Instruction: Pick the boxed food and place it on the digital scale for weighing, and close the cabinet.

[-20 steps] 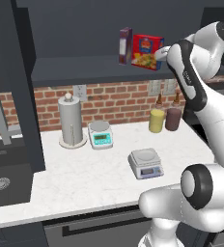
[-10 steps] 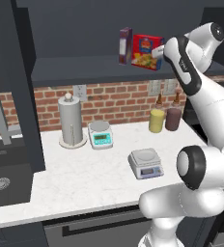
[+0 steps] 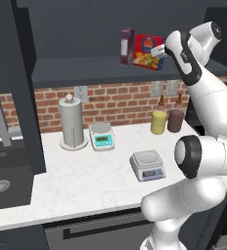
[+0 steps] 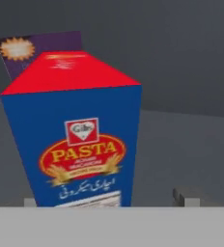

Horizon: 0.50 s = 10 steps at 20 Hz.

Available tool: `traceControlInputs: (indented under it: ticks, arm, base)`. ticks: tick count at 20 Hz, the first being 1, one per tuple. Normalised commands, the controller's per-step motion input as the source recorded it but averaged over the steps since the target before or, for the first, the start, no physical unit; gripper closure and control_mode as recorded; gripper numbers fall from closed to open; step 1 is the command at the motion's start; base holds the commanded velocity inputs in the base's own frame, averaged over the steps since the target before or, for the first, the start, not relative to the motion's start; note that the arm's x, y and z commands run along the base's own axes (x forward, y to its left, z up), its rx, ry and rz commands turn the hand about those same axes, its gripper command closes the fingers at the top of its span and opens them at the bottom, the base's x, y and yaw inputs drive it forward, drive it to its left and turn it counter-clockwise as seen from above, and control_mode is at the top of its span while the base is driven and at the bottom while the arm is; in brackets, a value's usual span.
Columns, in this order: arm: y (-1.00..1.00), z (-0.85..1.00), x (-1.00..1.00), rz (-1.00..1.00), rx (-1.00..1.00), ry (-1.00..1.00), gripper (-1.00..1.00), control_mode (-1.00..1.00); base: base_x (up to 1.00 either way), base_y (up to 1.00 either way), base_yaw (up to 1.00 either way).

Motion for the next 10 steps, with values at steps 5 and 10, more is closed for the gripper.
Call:
traceControlInputs:
  ticks: [5,10]
  arm:
    - [0.17,0.00,0.17,0.10,0.00,0.00,1.00,-1.00]
    - [0.02,0.00,0.00,0.01,0.00,0.00,1.00,-1.00]
  base:
    - [0.00,0.00,0.00]
    - [0.00,0.00,0.00]
